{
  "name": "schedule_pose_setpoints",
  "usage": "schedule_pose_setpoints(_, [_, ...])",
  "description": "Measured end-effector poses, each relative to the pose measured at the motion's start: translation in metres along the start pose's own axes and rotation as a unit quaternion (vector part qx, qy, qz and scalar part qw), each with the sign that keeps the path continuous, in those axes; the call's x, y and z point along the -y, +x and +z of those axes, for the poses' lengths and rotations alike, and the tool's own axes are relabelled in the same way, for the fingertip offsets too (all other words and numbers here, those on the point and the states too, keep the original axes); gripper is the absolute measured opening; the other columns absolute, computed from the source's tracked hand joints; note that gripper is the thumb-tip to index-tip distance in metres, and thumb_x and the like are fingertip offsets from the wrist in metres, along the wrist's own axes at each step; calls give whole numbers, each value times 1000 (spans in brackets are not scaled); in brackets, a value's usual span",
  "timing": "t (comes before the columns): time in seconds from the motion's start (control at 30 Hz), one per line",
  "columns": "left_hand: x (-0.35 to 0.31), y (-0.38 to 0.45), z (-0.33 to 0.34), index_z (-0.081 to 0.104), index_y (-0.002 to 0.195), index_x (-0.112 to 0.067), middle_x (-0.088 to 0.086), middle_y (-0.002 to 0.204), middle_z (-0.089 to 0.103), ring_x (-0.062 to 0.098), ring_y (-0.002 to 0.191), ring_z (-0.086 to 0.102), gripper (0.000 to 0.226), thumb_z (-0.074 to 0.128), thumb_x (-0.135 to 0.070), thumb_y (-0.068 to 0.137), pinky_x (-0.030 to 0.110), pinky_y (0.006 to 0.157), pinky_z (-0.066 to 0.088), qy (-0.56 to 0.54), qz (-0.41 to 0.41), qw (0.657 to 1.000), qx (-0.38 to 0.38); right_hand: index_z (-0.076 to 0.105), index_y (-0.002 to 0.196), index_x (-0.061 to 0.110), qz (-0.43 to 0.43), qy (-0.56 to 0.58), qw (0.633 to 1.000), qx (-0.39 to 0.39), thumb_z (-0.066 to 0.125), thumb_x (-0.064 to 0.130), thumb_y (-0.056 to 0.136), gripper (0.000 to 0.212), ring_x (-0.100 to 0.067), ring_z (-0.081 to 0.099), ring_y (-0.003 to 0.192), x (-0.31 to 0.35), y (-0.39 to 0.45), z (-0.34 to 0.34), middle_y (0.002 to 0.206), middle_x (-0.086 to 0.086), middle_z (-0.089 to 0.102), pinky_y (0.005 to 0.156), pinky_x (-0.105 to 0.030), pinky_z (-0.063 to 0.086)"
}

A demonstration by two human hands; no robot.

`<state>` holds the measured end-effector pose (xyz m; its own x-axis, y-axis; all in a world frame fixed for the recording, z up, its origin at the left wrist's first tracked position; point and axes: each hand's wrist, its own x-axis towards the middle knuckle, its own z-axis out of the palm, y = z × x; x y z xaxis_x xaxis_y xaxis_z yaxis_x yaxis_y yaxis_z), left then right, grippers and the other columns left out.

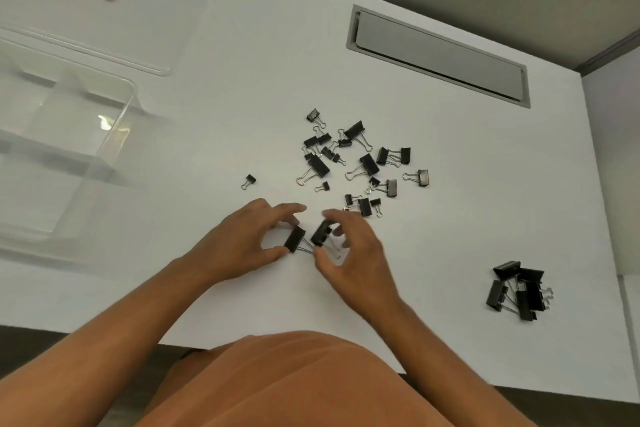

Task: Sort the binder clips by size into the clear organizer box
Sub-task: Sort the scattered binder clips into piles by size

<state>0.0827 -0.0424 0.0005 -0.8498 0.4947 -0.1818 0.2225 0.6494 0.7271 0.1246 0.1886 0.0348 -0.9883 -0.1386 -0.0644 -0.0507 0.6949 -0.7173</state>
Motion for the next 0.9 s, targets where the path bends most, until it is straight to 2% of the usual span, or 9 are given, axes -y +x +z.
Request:
schedule_pose_setpoints(0.07, [1,-1,-1,34,154,-45,-29,129,58,-3,103,50,82,80,-32,87,22,91,48,-1,6,1000,4,58,134,23,0,3,1000,31,77,20,87,51,0,55,104,5,5,17,120,12,56,89,-9,44])
schedule_pose_setpoints(0.23, [3,-4,2,31,156,-43,-29,122,46,2,99,51,87,80,-25,87,10,82,38,-3,-15,1000,10,52,140,28,-4,-13,996,87,71,24,91,53,-6,55,110,4,16,35,123,11,51,96,-30,51])
schedule_pose_setpoints(0.33, [3,-3,0,34,155,-41,-23,132,48,3,97,56,83,74,-15,87,17,78,47,-25,-16,999,15,50,143,26,5,-7,995,97,76,35,91,59,-2,54,107,4,20,27,126,12,52,94,-22,50])
schedule_pose_setpoints(0.4, [-3,4,-5,44,151,-37,-19,132,50,4,94,58,75,65,-6,86,23,76,51,-49,-23,999,-3,54,139,25,14,-18,998,65,77,40,89,57,-3,54,101,4,29,15,124,13,55,88,-15,46])
schedule_pose_setpoints(0.5, [-17,27,-10,55,144,-30,-15,131,54,2,99,57,64,53,2,88,22,82,46,-28,-45,996,-73,60,131,23,28,-50,997,-46,72,29,94,39,-11,58,98,-10,56,-8,118,10,60,84,-24,50])
schedule_pose_setpoints(0.57, [-26,49,-8,56,143,-23,-7,135,54,12,110,55,55,56,-4,92,28,86,49,30,-32,991,-126,59,131,24,56,-85,992,-79,66,21,96,36,-19,59,106,-25,76,-23,123,7,59,88,-36,54])
schedule_pose_setpoints(0.67, [-35,86,3,52,146,-18,8,138,50,28,108,56,53,64,-23,95,39,71,56,145,-36,975,-162,54,141,22,83,-166,981,-57,59,18,97,45,-29,57,116,-44,99,-34,135,-5,50,94,-46,54])
schedule_pose_setpoints(0.77, [-35,114,13,54,143,-19,11,131,50,29,102,55,51,66,-35,95,39,66,53,192,-68,965,-163,51,147,24,104,-227,968,-27,56,30,99,48,-32,51,122,-48,111,-32,139,-11,47,95,-46,53])
schedule_pose_setpoints(0.9, [-30,122,15,66,119,-14,9,115,53,27,92,55,27,64,-30,97,41,65,53,182,-64,964,-186,58,135,23,101,-252,962,-34,57,40,100,39,-30,53,115,-45,112,-26,130,-7,53,92,-43,52])
